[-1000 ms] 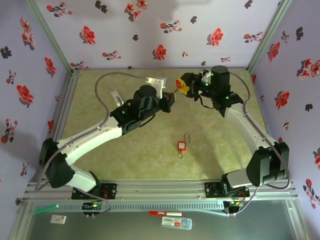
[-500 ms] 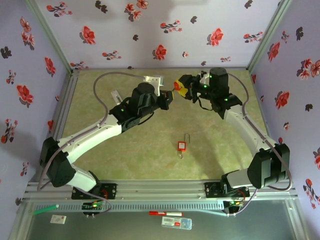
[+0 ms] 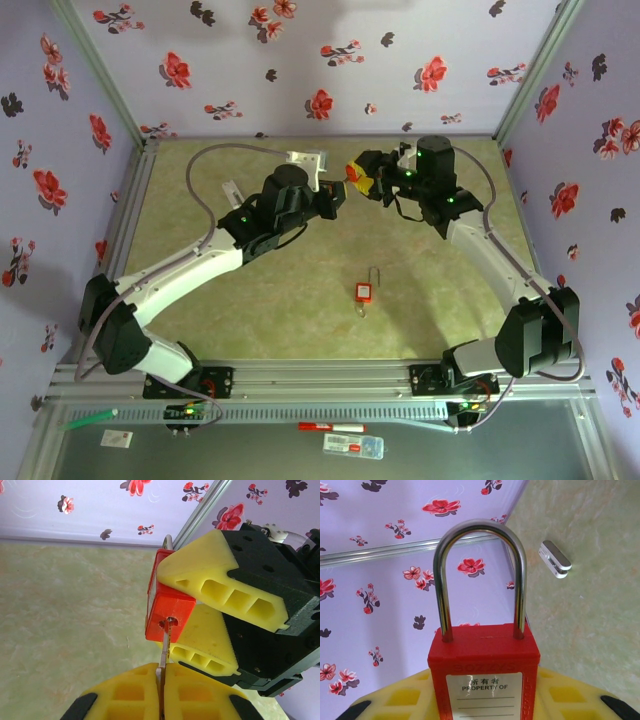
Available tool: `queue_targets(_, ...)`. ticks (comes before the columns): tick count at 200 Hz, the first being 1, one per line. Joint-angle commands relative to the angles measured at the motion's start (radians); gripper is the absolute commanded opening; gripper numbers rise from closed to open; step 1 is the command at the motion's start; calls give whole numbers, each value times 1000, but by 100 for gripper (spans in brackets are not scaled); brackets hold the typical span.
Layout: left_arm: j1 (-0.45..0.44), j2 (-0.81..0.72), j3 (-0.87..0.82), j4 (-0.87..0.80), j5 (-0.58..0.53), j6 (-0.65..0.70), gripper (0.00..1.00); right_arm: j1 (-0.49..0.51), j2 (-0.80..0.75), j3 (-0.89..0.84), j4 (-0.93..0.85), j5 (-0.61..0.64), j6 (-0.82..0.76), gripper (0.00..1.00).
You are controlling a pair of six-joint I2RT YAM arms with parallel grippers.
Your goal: Unlock with the key
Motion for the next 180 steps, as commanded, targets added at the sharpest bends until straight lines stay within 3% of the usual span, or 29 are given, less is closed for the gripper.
queue_targets(1, 11, 0, 6, 11, 8, 3, 0, 16, -23, -8, 48, 0, 16, 7)
queue_targets(72, 1, 23, 51, -17, 9, 84, 0, 33, -15, -25, 67, -16, 35, 6)
queue_targets(137, -46, 52, 108, -66, -89, 234, 0, 45, -7, -49, 126, -32, 101, 6)
queue_targets(180, -40, 68, 132, -26, -30, 124, 0, 57, -9, -86, 199, -21, 156, 4)
